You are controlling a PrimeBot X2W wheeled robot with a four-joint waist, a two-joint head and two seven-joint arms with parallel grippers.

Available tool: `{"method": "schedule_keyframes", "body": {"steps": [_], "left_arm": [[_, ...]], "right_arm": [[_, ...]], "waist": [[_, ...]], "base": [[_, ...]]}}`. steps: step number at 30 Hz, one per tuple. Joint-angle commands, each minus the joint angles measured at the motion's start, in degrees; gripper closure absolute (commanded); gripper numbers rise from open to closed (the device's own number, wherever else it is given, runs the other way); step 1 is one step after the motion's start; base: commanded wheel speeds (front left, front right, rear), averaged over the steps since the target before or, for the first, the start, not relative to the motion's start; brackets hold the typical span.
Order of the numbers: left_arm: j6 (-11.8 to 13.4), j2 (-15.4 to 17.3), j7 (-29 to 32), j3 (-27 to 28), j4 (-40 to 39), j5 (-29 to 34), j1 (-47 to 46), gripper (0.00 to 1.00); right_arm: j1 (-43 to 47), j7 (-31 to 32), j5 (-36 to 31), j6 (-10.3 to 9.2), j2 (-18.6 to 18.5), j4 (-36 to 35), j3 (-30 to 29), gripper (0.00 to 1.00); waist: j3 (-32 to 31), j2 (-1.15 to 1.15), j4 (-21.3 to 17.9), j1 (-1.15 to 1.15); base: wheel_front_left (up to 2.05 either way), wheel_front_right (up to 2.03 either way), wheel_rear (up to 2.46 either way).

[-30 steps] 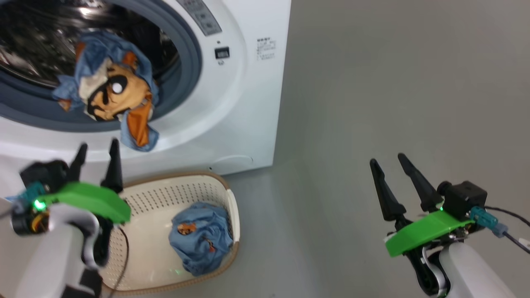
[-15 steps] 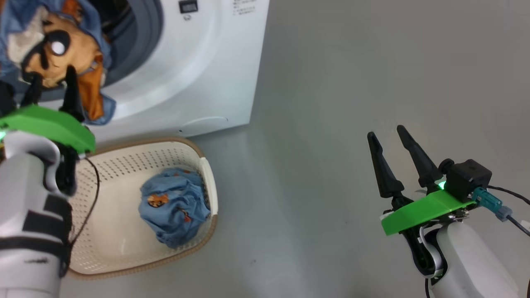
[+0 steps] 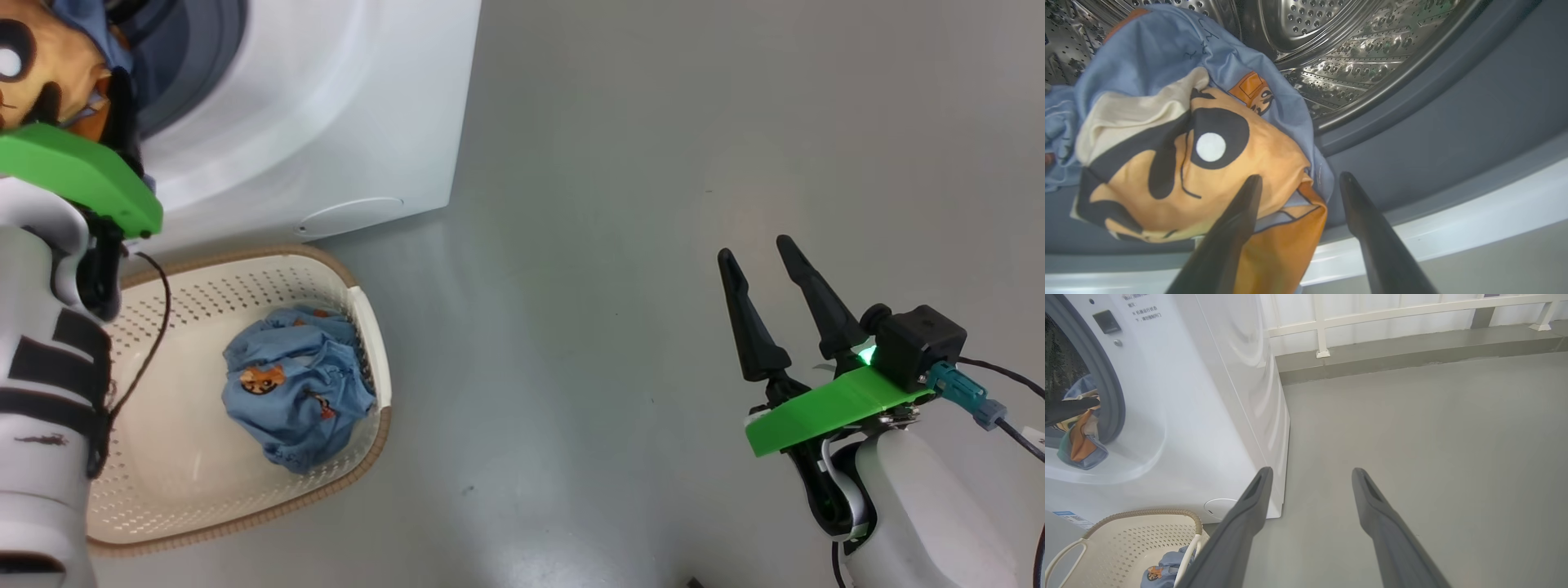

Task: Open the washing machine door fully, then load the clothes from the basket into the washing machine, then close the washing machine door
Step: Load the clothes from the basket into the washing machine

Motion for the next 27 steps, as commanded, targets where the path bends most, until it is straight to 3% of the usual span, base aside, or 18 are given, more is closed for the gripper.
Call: {"method": "schedule_keyframes", "body": {"steps": [1, 7, 16, 17, 19, 27], "left_arm": [[-0.19, 2.63, 0.05, 0.53, -0.37, 1.02, -1.61, 0.0], [-0.43, 2.4, 2.3, -1.3, 3.39, 1.61, -3.62, 0.0], [3.24, 3.59, 3.81, -1.26, 6.63, 1.41, -5.72, 0.0], [3.63, 3.74, 3.75, -1.19, 6.78, 1.32, -5.89, 0.19], [4.2, 3.93, 2.53, -1.05, 6.9, 1.2, -6.28, 1.0], [3.1, 3.93, -2.14, -1.56, 6.89, 1.18, -7.38, 1.0]], "right_arm": [[-0.17, -0.46, -0.86, 0.25, -0.08, -1.38, 1.13, 0.0], [-0.23, -0.46, -0.99, 0.25, 0.03, -1.39, 1.16, 0.0], [-0.7, -0.46, -1.15, 0.25, 0.51, -1.34, 1.24, 0.0], [-0.76, -0.46, -1.16, 0.25, 0.56, -1.32, 1.28, 0.0], [-0.92, -0.46, -1.17, 0.25, 0.65, -1.26, 1.31, 0.0], [-1.15, -0.46, -1.17, 0.25, 0.94, -1.05, 1.21, 0.0]], "waist": [[0.38, 0.0, -0.35, -0.01], [0.95, 0.0, -0.57, -0.01], [1.72, 0.0, -0.3, -0.01], [1.79, 0.0, -0.28, -0.01], [1.9, 0.0, -0.21, -0.01], [1.67, 0.0, 0.15, -0.01]], "base": [[0.0, 0.0, 0.0], [0.0, 0.0, 0.0], [0.0, 0.0, 0.0], [0.0, 0.0, 0.0], [0.0, 0.0, 0.0], [0.0, 0.0, 0.0]]}}
